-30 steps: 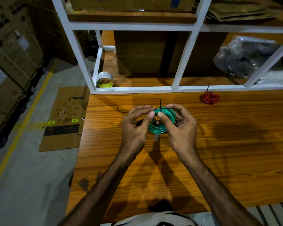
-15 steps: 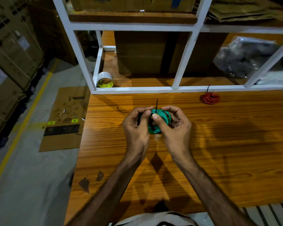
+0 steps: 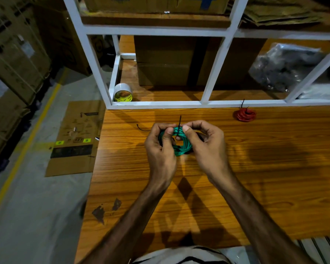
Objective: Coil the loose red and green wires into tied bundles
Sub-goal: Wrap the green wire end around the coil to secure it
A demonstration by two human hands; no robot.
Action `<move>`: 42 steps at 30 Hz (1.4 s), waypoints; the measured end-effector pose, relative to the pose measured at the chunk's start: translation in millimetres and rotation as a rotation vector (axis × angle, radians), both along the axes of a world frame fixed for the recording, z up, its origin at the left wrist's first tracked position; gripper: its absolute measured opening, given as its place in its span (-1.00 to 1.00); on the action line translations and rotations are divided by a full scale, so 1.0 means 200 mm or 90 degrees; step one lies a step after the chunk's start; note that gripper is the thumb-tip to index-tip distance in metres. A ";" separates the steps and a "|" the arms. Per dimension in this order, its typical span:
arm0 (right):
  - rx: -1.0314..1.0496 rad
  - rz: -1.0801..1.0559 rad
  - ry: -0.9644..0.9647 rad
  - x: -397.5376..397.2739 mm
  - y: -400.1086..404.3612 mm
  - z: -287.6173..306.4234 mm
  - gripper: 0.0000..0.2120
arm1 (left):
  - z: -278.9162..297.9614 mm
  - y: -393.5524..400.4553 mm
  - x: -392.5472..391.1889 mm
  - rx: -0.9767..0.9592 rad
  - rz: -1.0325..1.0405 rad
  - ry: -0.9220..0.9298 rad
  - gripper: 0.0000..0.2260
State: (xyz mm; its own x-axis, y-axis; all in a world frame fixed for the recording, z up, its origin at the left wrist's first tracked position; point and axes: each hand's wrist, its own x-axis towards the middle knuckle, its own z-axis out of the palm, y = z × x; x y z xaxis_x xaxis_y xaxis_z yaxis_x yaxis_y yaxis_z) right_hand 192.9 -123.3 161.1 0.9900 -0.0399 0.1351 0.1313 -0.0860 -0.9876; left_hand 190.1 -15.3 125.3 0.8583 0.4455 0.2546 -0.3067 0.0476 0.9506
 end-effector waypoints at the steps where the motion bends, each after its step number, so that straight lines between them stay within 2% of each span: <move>1: -0.009 -0.003 -0.004 0.00 0.00 0.00 -0.94 | 0.00 0.00 0.00 0.002 -0.004 0.002 -0.84; 7: -0.048 -0.058 -0.013 -0.02 0.04 -0.03 -0.92 | 0.00 0.01 -0.01 -0.012 -0.045 0.002 -0.86; 12: -0.072 -0.072 -0.030 -0.02 0.06 -0.05 -0.93 | 0.02 0.03 -0.01 0.022 -0.061 -0.008 -0.94; 17: -0.095 -0.075 -0.079 -0.04 0.08 -0.04 -0.92 | -0.01 0.04 0.00 0.052 -0.058 0.009 -0.88; 26: -0.069 -0.108 -0.063 -0.02 0.09 -0.08 -0.95 | 0.01 0.06 0.01 -0.139 -0.144 0.018 -0.98; 33: -0.005 -0.082 0.010 -0.02 0.07 -0.05 -0.94 | 0.01 0.09 0.03 -0.122 -0.178 0.003 -0.97; 40: 0.036 0.013 0.113 0.05 0.05 0.02 -0.77 | -0.01 0.10 0.07 -0.099 -0.188 0.031 -0.96; 42: 0.035 0.034 0.150 0.09 0.04 0.03 -0.81 | -0.01 0.11 0.08 -0.075 -0.199 0.035 -0.94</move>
State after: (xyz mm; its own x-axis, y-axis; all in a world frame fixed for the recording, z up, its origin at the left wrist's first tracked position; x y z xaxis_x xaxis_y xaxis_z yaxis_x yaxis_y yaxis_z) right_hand 210.0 -114.4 167.8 0.9948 0.0131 -0.1008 -0.1004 -0.0298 -0.9945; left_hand 205.2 6.2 123.8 0.9689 0.1828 0.1670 -0.2090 0.2422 0.9474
